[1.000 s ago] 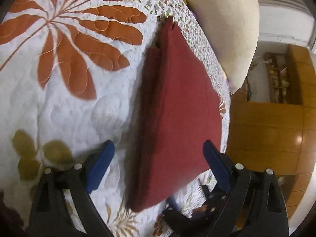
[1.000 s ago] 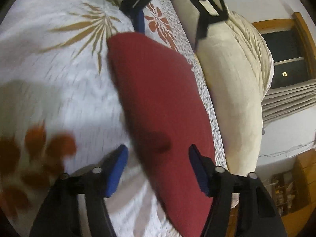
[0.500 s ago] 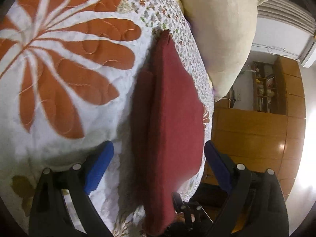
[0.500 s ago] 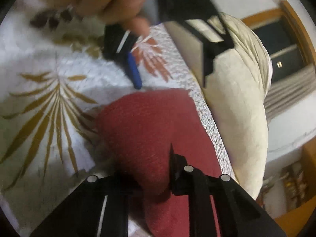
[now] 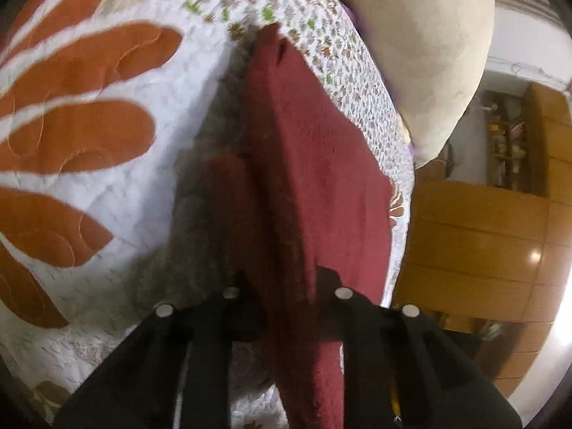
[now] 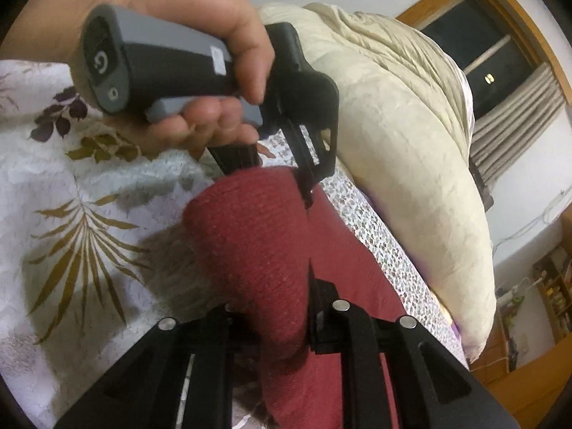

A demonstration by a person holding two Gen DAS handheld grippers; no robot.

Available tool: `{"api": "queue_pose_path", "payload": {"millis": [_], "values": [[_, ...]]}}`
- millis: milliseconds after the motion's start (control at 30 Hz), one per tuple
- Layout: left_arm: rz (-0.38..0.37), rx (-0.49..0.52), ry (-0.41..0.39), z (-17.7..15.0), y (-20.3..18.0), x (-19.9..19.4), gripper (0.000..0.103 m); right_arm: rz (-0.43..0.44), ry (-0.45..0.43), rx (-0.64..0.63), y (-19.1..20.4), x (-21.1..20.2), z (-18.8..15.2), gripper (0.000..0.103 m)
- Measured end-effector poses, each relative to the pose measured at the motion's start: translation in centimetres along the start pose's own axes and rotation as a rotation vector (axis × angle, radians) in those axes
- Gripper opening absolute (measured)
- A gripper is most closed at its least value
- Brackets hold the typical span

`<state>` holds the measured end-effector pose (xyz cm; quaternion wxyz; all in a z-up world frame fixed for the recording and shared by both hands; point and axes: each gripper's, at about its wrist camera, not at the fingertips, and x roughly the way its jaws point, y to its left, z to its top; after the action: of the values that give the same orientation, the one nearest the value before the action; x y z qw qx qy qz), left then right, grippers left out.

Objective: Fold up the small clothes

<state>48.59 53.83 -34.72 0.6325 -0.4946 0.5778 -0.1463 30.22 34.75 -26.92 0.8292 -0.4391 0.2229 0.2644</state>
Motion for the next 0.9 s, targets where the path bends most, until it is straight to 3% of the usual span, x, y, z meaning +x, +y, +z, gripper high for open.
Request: {"api": "queue_pose_path", "payload": {"millis": [100, 433, 900], "values": [[0.023, 0.034, -0.019, -0.2, -2.1, -0.7, 0.013, 0.009, -0.006, 0.062, -1.5, -0.2, 0.1, 0.016], [0.199, 0.184, -0.031, -0.5, -12.3, -1.7, 0.013, 0.025, -0.030, 0.249, -6.4, -2.3, 0.3, 0.016], [0.283, 0.298, -0.035, -1.6, -21.6, -0.3, 0.013, 0.011, -0.075, 0.393, -11.8, -4.9, -1.3, 0.016]]}}
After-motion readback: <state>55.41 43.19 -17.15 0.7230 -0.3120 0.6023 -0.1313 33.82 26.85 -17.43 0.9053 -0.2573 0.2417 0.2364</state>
